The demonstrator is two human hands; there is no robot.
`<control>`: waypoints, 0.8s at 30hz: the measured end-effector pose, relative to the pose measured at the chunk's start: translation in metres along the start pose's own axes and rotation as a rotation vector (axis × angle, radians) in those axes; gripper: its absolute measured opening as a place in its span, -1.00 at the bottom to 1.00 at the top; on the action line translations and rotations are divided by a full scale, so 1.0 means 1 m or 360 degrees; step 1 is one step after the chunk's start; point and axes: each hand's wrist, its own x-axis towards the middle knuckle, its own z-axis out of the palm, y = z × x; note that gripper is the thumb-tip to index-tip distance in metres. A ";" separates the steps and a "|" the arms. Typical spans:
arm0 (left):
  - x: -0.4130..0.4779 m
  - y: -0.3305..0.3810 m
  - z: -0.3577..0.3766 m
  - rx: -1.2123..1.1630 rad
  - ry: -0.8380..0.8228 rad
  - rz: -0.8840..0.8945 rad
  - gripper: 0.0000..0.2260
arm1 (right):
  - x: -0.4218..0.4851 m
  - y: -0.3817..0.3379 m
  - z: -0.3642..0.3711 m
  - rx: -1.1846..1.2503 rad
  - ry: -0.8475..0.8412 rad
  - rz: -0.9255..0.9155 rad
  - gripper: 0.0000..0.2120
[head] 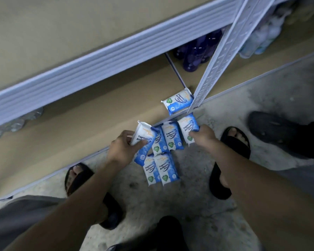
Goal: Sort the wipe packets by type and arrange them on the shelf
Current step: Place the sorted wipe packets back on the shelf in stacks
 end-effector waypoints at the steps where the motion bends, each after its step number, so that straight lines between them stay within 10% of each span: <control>1: -0.007 0.001 -0.002 -0.0019 0.0011 0.0013 -0.56 | -0.009 0.002 -0.003 0.0025 0.0018 0.0021 -0.76; 24: -0.203 0.122 -0.171 -0.0560 0.0156 0.0828 -0.67 | -0.299 -0.100 -0.153 0.0477 -0.0082 -0.1170 -0.84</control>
